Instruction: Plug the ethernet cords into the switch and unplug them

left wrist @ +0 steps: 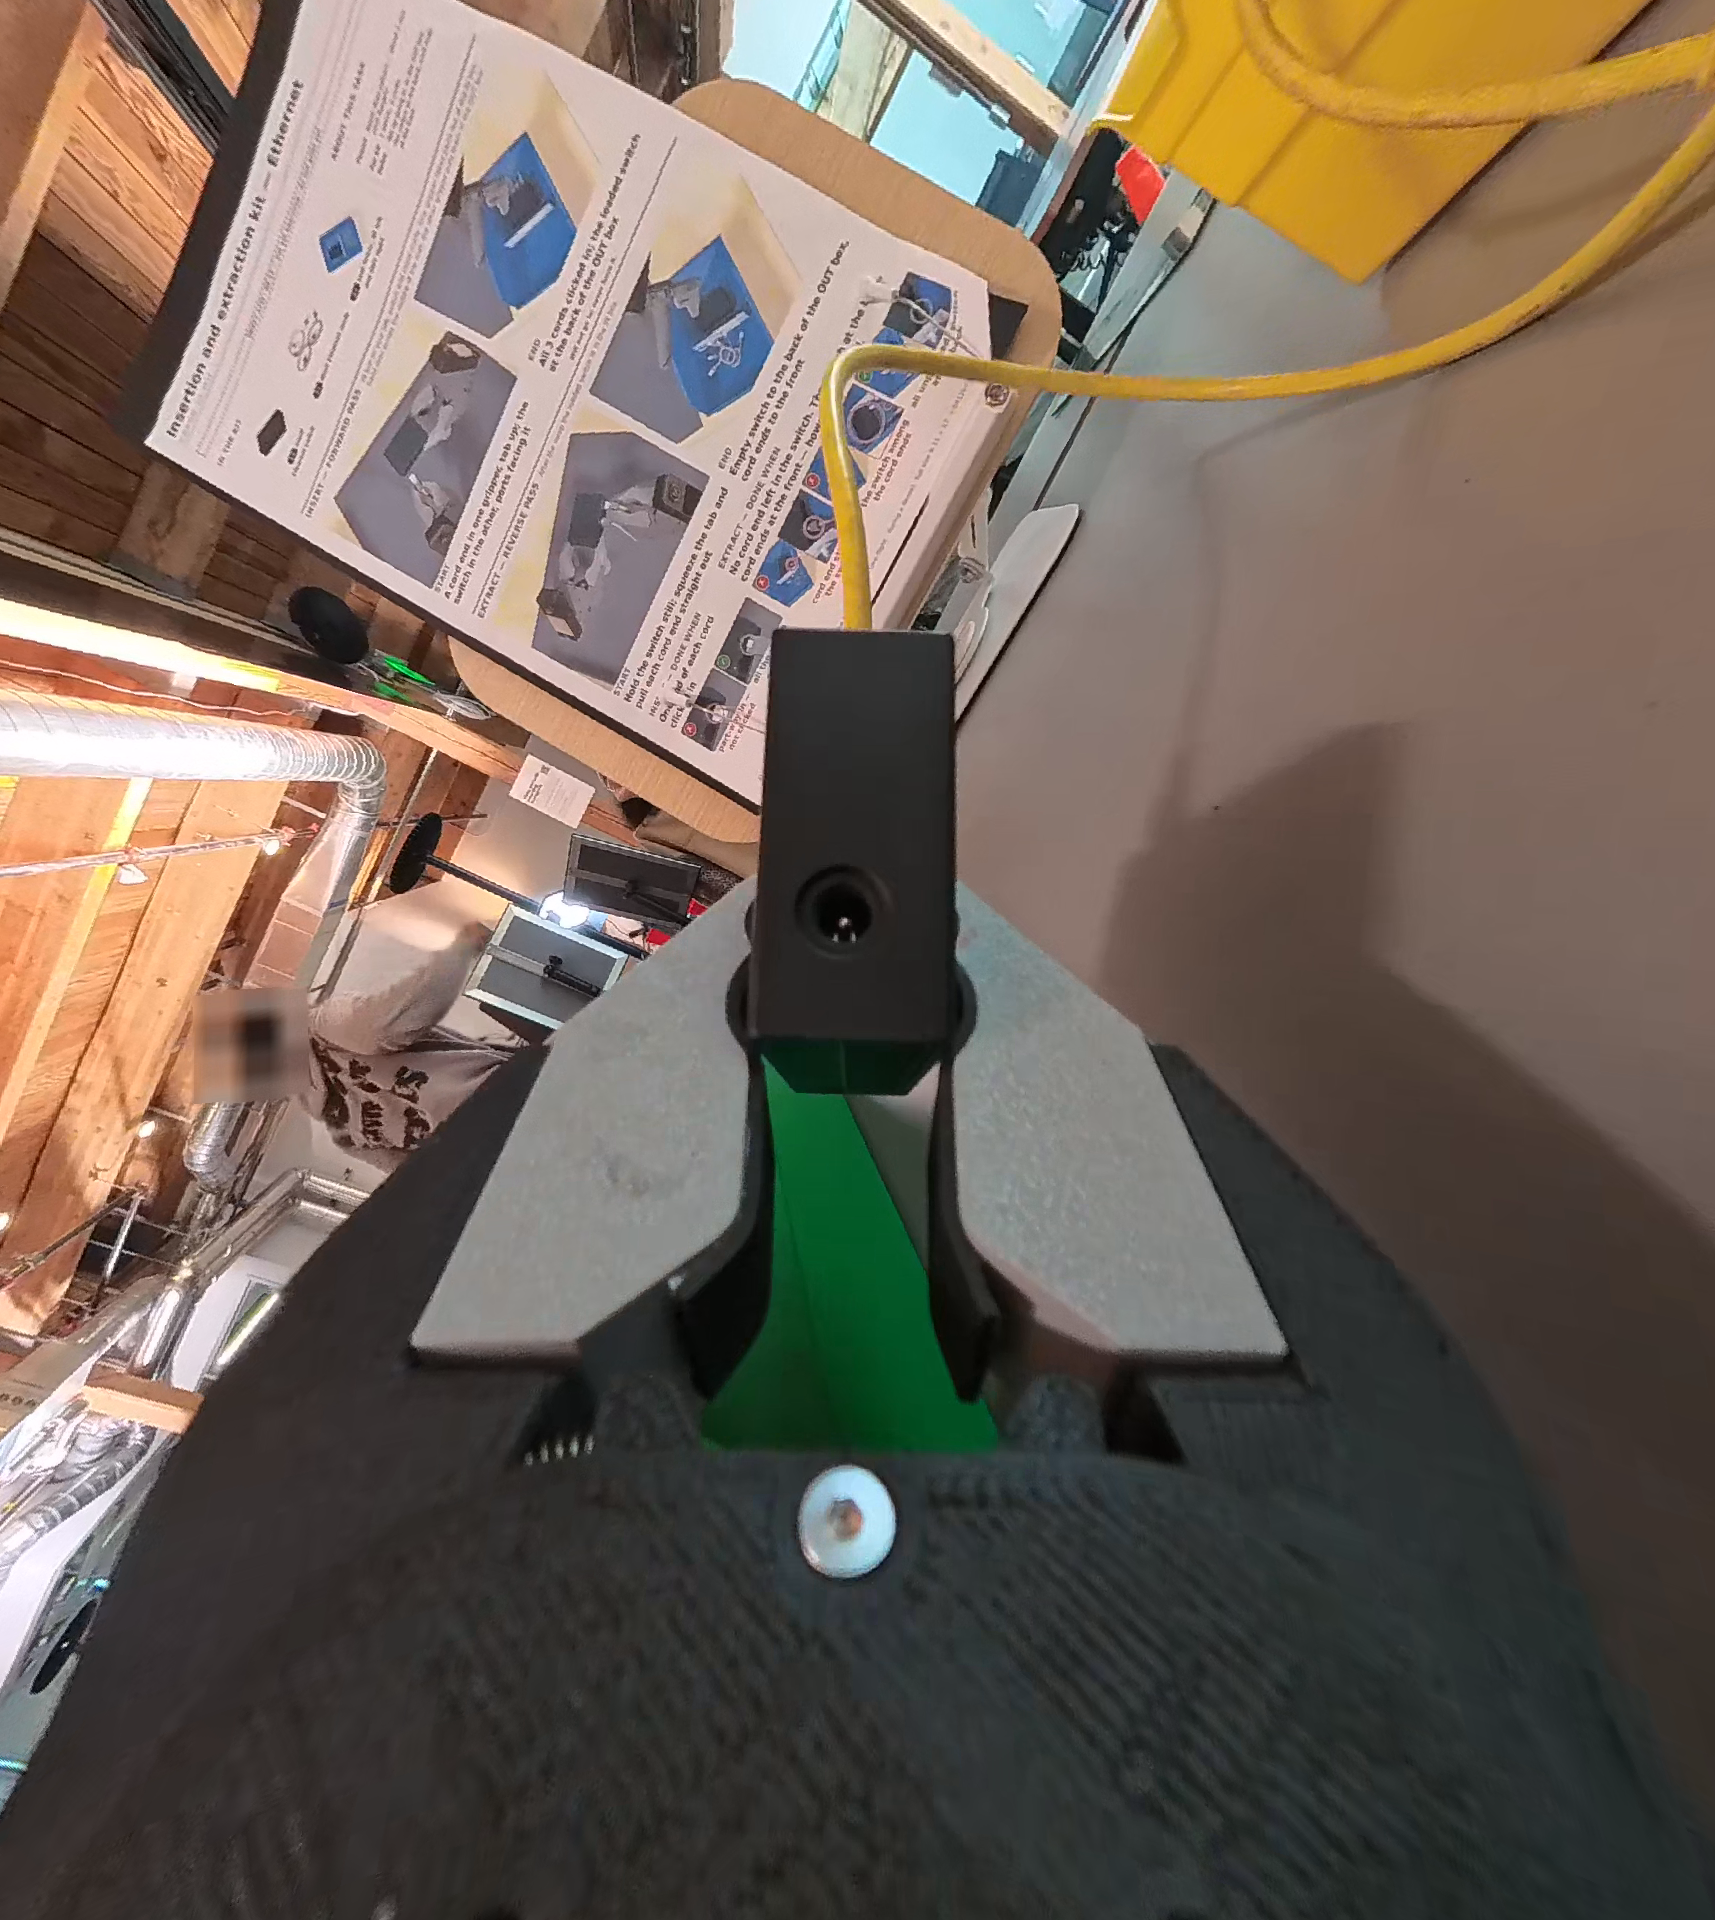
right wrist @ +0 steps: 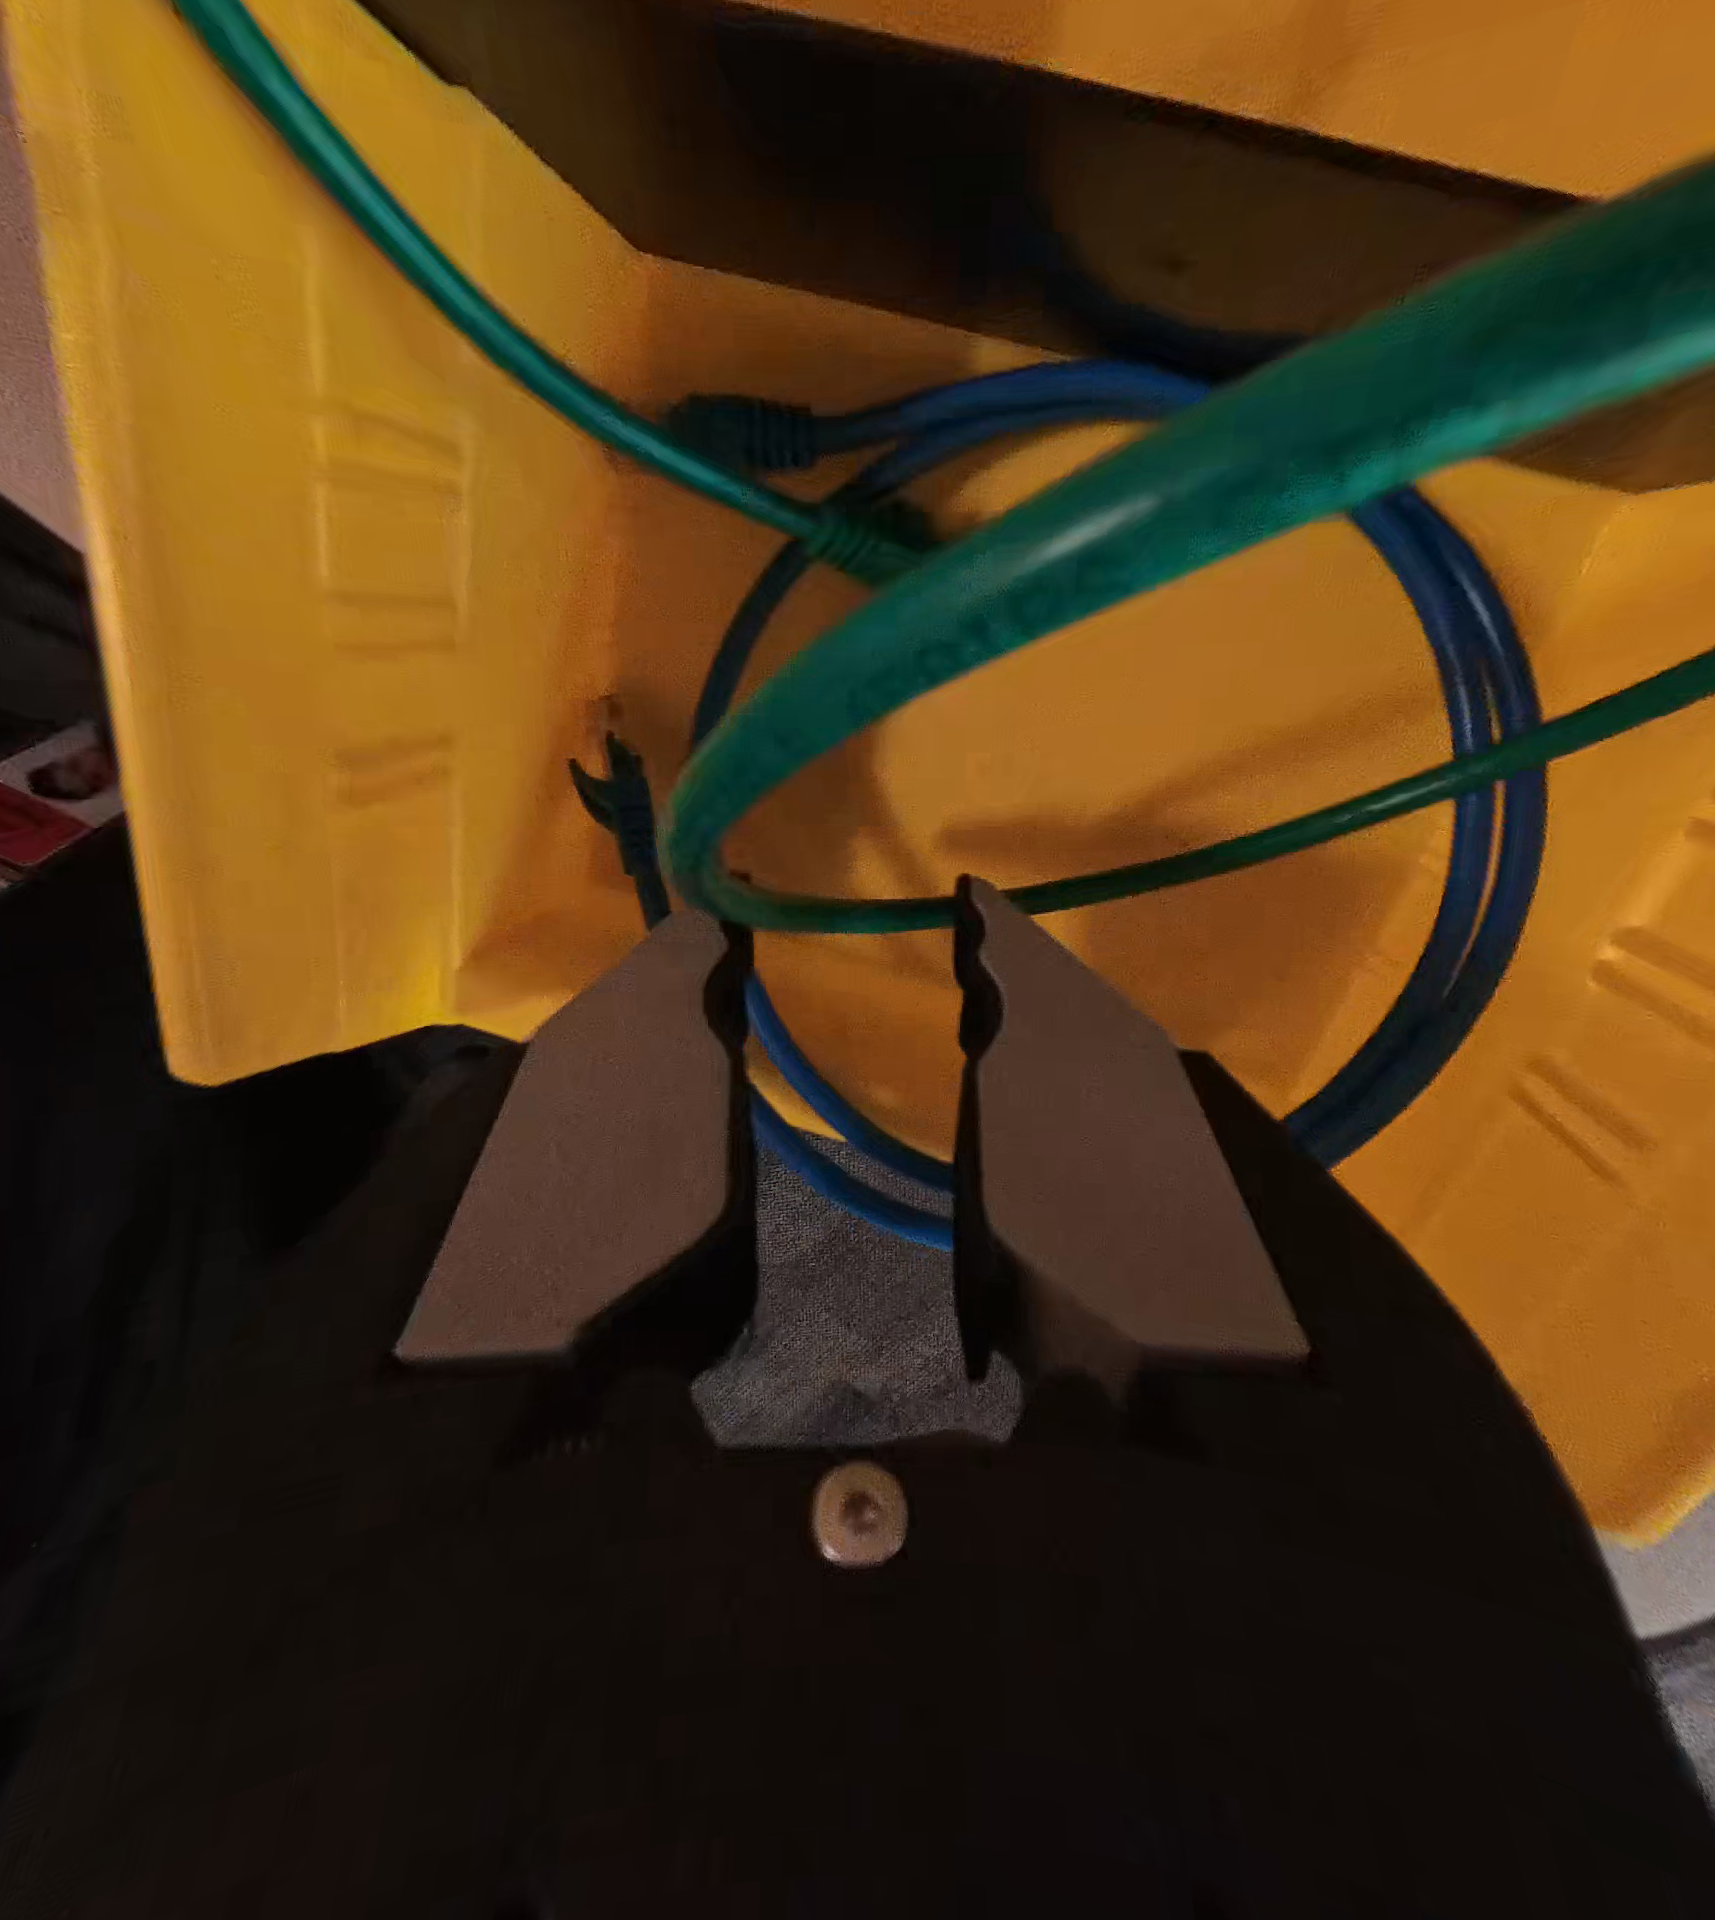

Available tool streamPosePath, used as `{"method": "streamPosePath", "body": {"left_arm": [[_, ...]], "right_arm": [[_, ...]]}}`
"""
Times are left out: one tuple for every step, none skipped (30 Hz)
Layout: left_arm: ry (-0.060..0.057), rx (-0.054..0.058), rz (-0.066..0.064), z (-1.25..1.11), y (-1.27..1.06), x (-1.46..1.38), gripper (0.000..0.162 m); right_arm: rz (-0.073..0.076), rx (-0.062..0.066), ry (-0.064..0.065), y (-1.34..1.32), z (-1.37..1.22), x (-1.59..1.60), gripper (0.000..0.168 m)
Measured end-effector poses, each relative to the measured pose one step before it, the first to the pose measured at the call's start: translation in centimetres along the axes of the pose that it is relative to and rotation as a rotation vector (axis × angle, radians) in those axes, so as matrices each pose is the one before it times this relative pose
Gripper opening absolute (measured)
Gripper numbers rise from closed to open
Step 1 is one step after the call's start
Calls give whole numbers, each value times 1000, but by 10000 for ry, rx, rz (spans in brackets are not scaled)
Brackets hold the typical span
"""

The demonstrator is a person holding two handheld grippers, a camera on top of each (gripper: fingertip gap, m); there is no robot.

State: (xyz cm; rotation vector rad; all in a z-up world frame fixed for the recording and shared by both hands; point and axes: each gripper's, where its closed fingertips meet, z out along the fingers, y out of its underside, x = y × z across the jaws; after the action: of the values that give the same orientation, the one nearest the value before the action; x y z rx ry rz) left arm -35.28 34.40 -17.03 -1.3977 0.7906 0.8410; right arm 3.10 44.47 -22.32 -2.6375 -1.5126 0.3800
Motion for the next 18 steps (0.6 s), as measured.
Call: {"method": "streamPosePath", "body": {"left_arm": [[9, 21, -23, 16, -18, -13, 26], [5, 14, -17, 11, -12, -9, 26], [5, 0, -8, 21, 3, 0, 26], [7, -1, -9, 20, 4, 4, 26], [1, 11, -11, -2, -8, -18, 26], [0, 19, -11, -16, -32, -2, 26], [-3, 10, -3, -3, -19, -12, 26], [-3, 5, 9, 3, -10, 3, 26], [0, 3, 13, 2, -16, 9, 26], [8, -1, 15, -2, -15, 34, 26], [4, -7, 20, 14, 7, 28, 26], [-4, -11, 24, -9, 4, 18, 26], [-2, -13, 13, 0, 20, 11, 26], [1, -18, 4, -13, 30, 7, 26], [-5, -14, 5, -20, 38, 1, 26], [-11, -1, 0, -21, 11, -21, 26], [-3, 10, -14, -2, 2, -27, 26], [4, 3, -19, 3, -2, -17, 26]], "right_arm": [[-193, 125, -47, -295, -619, -363, 36], [-77, 107, 35, -277, -925, -193, 42], [-43, -18, 130, -5, -1030, -7, 49], [-102, -95, 184, 183, -1162, 18, 53], [-194, -47, 181, 119, -1198, 48, 53], [-222, 53, 169, 41, -1192, -156, 53], [-209, 148, 182, -217, -1240, 9, 53], [-190, 289, 207, -613, -1243, 2, 53], [-246, 420, 195, -1038, -1047, 65, 53], [-414, 531, 222, -1573, -895, -65, 53], [-535, 504, 295, -1722, -546, -81, 52], [-569, 303, 330, -1611, -235, -131, 52], [-601, 57, 360, -1341, 156, -1, 52], [-588, -131, 427, -1099, 333, -28, 52], [-598, -230, 464, -1003, 437, 231, 52], [-622, -216, 413, -1083, 427, 126, 52], [-658, -99, 222, -1084, 430, -43, 53], [-633, -59, 189, -1001, 374, -25, 52]]}}
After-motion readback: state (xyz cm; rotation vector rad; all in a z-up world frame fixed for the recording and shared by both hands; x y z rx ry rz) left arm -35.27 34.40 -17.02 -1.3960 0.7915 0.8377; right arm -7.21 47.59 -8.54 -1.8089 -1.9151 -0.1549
